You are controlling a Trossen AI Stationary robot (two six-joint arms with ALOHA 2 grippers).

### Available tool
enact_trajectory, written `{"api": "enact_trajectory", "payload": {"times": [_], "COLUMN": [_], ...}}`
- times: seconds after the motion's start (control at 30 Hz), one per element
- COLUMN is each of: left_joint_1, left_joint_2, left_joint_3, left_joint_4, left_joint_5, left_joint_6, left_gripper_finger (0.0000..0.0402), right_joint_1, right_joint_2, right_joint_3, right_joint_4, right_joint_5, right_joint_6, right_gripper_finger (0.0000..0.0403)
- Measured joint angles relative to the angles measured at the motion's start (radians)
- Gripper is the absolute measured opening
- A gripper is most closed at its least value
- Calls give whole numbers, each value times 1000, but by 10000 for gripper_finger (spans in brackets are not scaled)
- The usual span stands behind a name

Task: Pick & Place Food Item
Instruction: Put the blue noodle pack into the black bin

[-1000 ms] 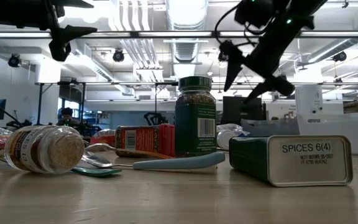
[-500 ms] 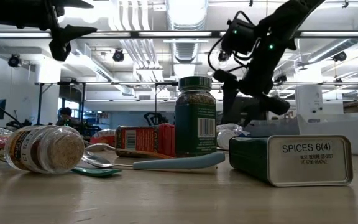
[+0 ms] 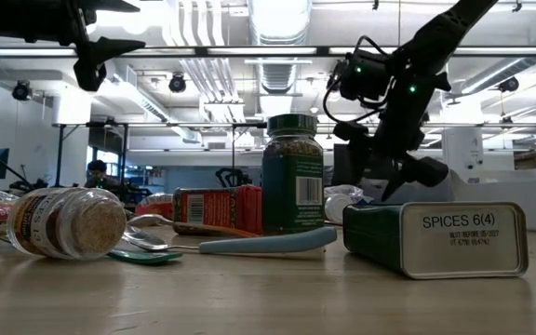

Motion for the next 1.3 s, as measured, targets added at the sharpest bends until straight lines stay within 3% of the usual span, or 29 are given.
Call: {"api": "enact_trajectory", "payload": {"times": [0.3,0.63,0.97,1.3], "left_joint_1": [0,0,0,0], "left_joint_2": [0,0,0,0], "left_joint_3": [0,6,6,6], "left_joint_4": [1,4,3,0], "left_joint_5": [0,0,0,0], "left_joint_6": [-1,-37,-34,-30], "left_gripper_finger": [220,220,220,220], "right_joint_1": [-14,-43,-59,-60], "right_joint_2": [106,148,147,146], "right_joint_3": [19,30,30,25], "right_joint_4": [126,124,123,125], "right_joint_5": [-58,-11,12,15], "right_joint_6": [3,13,-73,-145], "right_gripper_finger": [271,261,129,26]}}
